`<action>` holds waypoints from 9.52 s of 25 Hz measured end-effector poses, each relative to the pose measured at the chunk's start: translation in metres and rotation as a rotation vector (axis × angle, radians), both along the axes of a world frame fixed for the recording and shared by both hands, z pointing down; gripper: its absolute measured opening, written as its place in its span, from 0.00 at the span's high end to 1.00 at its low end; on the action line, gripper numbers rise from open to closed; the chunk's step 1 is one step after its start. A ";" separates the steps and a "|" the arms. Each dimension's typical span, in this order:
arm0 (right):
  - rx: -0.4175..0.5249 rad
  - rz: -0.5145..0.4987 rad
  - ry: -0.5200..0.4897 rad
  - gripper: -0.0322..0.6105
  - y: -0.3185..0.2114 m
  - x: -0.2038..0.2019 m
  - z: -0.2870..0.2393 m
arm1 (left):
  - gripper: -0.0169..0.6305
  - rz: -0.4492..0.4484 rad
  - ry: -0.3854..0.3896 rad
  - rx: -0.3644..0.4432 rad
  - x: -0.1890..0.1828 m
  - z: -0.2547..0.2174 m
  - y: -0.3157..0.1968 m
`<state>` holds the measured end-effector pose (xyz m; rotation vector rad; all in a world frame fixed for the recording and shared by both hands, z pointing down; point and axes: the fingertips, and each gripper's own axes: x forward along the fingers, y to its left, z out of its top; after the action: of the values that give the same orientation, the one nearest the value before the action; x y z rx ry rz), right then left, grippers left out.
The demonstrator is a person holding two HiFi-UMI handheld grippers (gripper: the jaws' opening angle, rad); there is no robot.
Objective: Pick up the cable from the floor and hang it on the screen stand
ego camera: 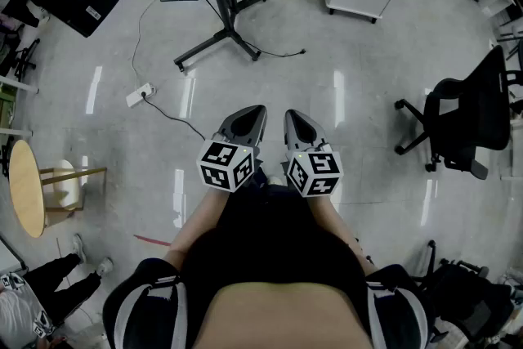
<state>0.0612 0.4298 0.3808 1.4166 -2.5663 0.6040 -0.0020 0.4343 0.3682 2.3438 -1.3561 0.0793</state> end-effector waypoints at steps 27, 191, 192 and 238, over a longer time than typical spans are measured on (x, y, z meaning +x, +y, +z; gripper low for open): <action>0.001 -0.034 -0.015 0.91 0.035 0.036 0.017 | 0.97 -0.050 -0.006 -0.011 0.030 0.017 0.043; -0.316 0.436 -0.145 0.91 -0.741 0.147 0.387 | 0.97 0.373 0.044 -0.324 0.118 0.396 -0.751; -0.323 0.437 -0.152 0.91 -0.740 0.149 0.398 | 0.97 0.378 0.044 -0.329 0.122 0.405 -0.750; -0.568 0.443 0.018 0.83 -0.700 0.182 0.840 | 0.97 0.467 -0.034 -0.465 0.143 0.806 -0.715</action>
<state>0.2434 -0.2699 1.2212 1.7330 -1.8271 1.2484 0.1405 -0.2805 1.1740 2.1999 -0.6779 0.5152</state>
